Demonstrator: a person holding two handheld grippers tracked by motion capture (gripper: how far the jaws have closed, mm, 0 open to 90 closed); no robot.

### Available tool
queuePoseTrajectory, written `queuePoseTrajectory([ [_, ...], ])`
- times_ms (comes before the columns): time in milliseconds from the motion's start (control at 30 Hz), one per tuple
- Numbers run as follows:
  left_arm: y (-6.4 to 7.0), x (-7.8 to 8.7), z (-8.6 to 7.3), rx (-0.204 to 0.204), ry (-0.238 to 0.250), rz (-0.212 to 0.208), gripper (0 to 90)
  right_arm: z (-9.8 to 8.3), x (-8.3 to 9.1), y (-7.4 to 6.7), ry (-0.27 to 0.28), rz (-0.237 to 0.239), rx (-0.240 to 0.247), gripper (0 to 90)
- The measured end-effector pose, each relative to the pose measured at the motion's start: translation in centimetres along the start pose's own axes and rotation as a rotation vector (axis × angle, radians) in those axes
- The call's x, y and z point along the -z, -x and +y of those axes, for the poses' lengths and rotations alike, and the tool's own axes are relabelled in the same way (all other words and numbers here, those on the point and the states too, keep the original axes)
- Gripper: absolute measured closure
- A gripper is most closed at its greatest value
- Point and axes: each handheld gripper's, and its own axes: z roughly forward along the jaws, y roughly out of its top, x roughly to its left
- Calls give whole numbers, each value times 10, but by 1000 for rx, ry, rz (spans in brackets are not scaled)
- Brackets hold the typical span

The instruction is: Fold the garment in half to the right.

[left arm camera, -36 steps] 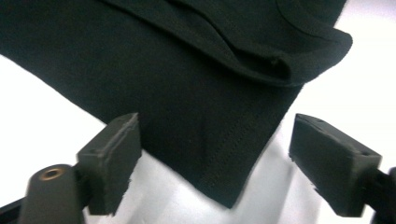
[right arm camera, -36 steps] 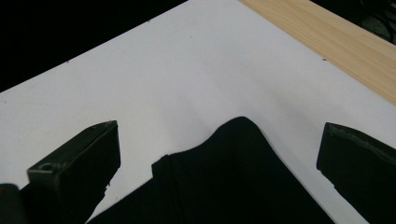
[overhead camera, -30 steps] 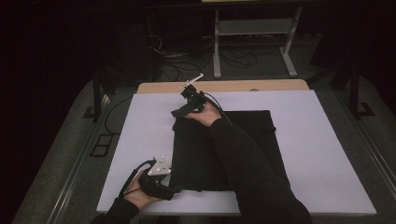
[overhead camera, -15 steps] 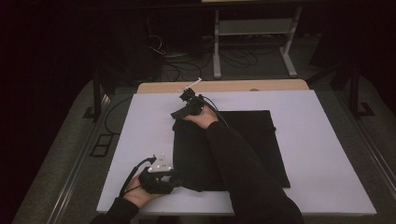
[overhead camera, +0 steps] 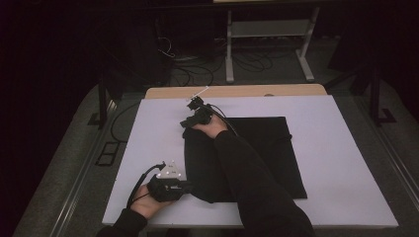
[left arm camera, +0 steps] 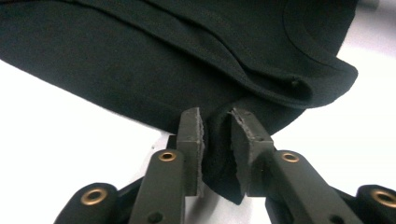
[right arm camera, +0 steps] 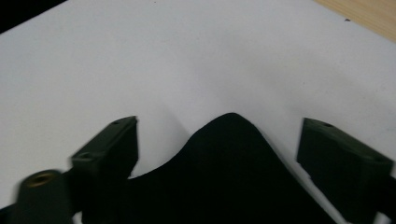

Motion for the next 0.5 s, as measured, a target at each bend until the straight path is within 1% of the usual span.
queuePoseTrajectory([
  [33,0,1,1,-21,-5,7,764,0,-1,0,6,-14,3,149],
  [67,0,2,1,-29,1,15,784,0,-2,0,7,-12,-5,176],
  [100,1,2,3,-19,13,23,795,-1,-2,0,3,-6,-7,202],
  [133,1,3,4,-31,13,23,802,-1,-3,-1,0,-13,3,224],
  [167,2,3,5,-19,27,28,806,-1,-4,-1,-1,-28,7,244],
  [200,1,5,5,-31,25,27,809,-2,-5,0,-4,-31,14,283],
  [233,2,5,6,-30,32,27,810,-2,-5,0,-4,-35,11,317],
  [267,3,4,7,-21,49,28,811,-2,-5,0,-5,-40,10,339],
  [300,2,5,7,-36,41,27,811,-3,-5,0,-9,-42,10,365],
  [333,2,6,8,-35,44,30,811,-3,-5,-1,-13,-53,13,396],
  [367,2,6,7,-35,54,30,812,-3,-5,-3,-15,-69,20,442],
  [400,2,7,8,-37,55,29,811,-3,-5,-3,-18,-71,38,501],
  [433,2,8,8,-35,59,32,812,-3,-4,-3,-23,-65,37,563],
  [467,2,7,8,-24,74,32,811,-2,-2,-3,-30,-58,46,630],
  [500,2,8,8,-25,78,32,811,-2,-1,-2,-39,-51,48,679],
])
